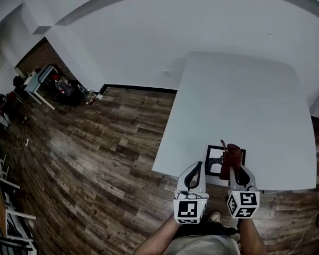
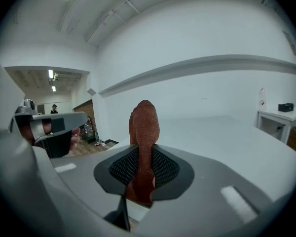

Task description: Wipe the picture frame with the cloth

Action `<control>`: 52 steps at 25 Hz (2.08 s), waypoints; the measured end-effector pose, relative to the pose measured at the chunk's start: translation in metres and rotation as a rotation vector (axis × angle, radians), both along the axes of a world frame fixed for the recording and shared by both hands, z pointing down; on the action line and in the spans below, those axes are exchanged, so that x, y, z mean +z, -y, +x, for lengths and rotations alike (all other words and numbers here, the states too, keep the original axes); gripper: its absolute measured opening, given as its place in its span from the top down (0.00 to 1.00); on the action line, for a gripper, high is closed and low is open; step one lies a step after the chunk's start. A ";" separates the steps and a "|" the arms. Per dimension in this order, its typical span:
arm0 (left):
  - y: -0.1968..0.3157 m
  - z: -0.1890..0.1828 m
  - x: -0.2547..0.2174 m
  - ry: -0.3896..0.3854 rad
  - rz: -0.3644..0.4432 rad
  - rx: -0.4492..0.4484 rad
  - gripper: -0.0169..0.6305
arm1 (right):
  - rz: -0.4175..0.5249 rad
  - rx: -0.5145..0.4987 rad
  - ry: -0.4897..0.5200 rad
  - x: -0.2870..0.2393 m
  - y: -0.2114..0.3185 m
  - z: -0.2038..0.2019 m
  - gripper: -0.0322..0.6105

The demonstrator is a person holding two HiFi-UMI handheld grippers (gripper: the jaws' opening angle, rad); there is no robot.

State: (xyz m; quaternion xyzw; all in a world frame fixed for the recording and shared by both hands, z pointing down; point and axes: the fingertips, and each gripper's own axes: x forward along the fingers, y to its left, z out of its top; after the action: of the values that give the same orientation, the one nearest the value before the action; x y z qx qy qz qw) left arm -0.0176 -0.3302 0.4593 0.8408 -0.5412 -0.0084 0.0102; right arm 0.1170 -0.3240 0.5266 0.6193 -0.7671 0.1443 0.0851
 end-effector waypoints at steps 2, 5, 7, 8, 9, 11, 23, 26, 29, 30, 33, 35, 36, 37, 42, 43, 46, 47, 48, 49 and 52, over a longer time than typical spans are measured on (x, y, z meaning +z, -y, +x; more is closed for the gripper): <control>-0.001 -0.003 -0.001 -0.003 -0.001 -0.009 0.97 | -0.051 -0.015 0.020 0.015 0.011 -0.009 0.80; -0.002 -0.009 0.000 -0.011 -0.008 -0.025 0.97 | -0.150 -0.030 0.046 0.043 0.029 -0.024 0.80; -0.002 -0.013 0.001 -0.011 -0.012 -0.034 0.97 | -0.237 -0.045 0.068 0.065 0.042 -0.035 0.80; -0.001 -0.014 0.001 -0.011 -0.014 -0.037 0.97 | -0.283 -0.053 0.080 0.076 0.049 -0.040 0.80; -0.001 -0.014 0.001 -0.012 -0.015 -0.039 0.97 | -0.328 -0.059 0.091 0.086 0.055 -0.045 0.80; -0.002 -0.015 0.001 -0.012 -0.016 -0.040 0.97 | -0.411 -0.064 0.107 0.105 0.066 -0.051 0.80; -0.005 -0.020 0.005 0.003 -0.049 -0.043 0.97 | -0.578 -0.026 0.084 0.144 0.083 -0.052 0.80; -0.004 -0.018 0.005 0.001 -0.024 -0.038 0.97 | -0.583 -0.001 0.084 0.145 0.081 -0.039 0.80; -0.004 -0.010 0.004 0.000 -0.017 -0.022 0.97 | -0.590 0.041 0.083 0.146 0.076 -0.015 0.80; -0.005 -0.007 0.003 -0.001 -0.017 -0.016 0.97 | -0.594 0.059 0.082 0.146 0.074 -0.005 0.80; -0.006 0.000 0.004 -0.006 -0.020 -0.003 0.97 | -0.608 0.121 0.081 0.148 0.067 0.028 0.80; -0.005 0.006 0.006 -0.009 -0.021 0.007 0.97 | -0.614 0.156 0.074 0.149 0.062 0.050 0.80; -0.005 0.010 0.006 -0.011 -0.022 0.014 0.97 | -0.615 0.172 0.071 0.150 0.060 0.060 0.80; -0.006 0.013 0.006 -0.013 -0.022 0.021 0.97 | -0.616 0.187 0.069 0.150 0.058 0.069 0.80; -0.010 0.024 0.007 -0.015 -0.029 0.044 0.97 | -0.618 0.237 0.082 0.149 0.047 0.094 0.80; -0.011 0.025 0.007 -0.011 -0.035 0.047 0.97 | -0.617 0.239 0.084 0.148 0.047 0.095 0.80; -0.010 0.025 0.005 -0.020 -0.030 0.042 0.97 | -0.597 0.223 0.096 0.139 0.048 0.089 0.80; -0.010 0.023 0.004 -0.023 -0.025 0.037 0.97 | -0.587 0.207 0.101 0.134 0.049 0.082 0.80; -0.011 0.021 0.004 -0.025 -0.022 0.033 0.97 | -0.577 0.186 0.108 0.129 0.050 0.073 0.80; -0.010 0.019 0.003 -0.026 -0.020 0.028 0.97 | -0.567 0.160 0.115 0.124 0.051 0.062 0.80; -0.009 0.013 0.003 -0.030 -0.019 0.012 0.97 | -0.542 0.067 0.139 0.108 0.055 0.021 0.80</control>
State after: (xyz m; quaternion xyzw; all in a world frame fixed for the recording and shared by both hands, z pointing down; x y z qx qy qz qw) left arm -0.0041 -0.3209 0.4621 0.8435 -0.5362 -0.0155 0.0264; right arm 0.1376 -0.3792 0.6350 0.5874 -0.6836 0.3892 0.1899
